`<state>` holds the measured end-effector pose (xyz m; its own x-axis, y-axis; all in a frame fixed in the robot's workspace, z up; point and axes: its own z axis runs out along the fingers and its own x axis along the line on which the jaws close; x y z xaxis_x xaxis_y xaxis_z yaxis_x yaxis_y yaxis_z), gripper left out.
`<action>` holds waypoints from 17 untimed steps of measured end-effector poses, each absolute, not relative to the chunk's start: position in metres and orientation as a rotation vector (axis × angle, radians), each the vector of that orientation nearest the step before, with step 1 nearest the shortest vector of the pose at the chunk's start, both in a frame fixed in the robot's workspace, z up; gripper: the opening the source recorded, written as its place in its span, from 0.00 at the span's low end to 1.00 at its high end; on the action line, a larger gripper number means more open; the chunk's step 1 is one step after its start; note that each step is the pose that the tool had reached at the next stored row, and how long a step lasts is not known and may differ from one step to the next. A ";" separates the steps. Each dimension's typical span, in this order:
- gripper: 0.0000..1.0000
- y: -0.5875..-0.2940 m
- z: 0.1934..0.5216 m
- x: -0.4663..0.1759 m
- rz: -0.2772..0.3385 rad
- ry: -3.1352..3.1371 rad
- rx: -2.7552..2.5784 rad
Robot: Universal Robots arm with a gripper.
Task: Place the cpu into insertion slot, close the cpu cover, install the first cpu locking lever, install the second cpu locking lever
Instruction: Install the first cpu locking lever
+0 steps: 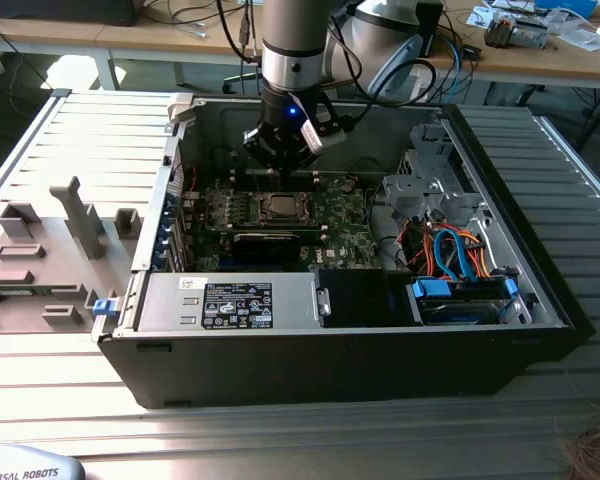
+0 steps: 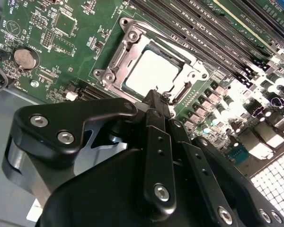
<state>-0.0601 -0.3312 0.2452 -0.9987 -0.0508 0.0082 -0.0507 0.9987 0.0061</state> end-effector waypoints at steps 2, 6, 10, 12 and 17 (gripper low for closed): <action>0.11 -0.331 0.245 -0.061 -0.009 -3.132 0.079; 0.11 -0.331 0.245 -0.063 -0.009 -3.132 0.080; 0.11 -0.331 0.245 -0.063 -0.009 -3.132 0.079; 0.11 -0.331 0.245 -0.064 -0.009 -3.132 0.079; 0.11 -0.331 0.245 -0.065 -0.009 -3.132 0.080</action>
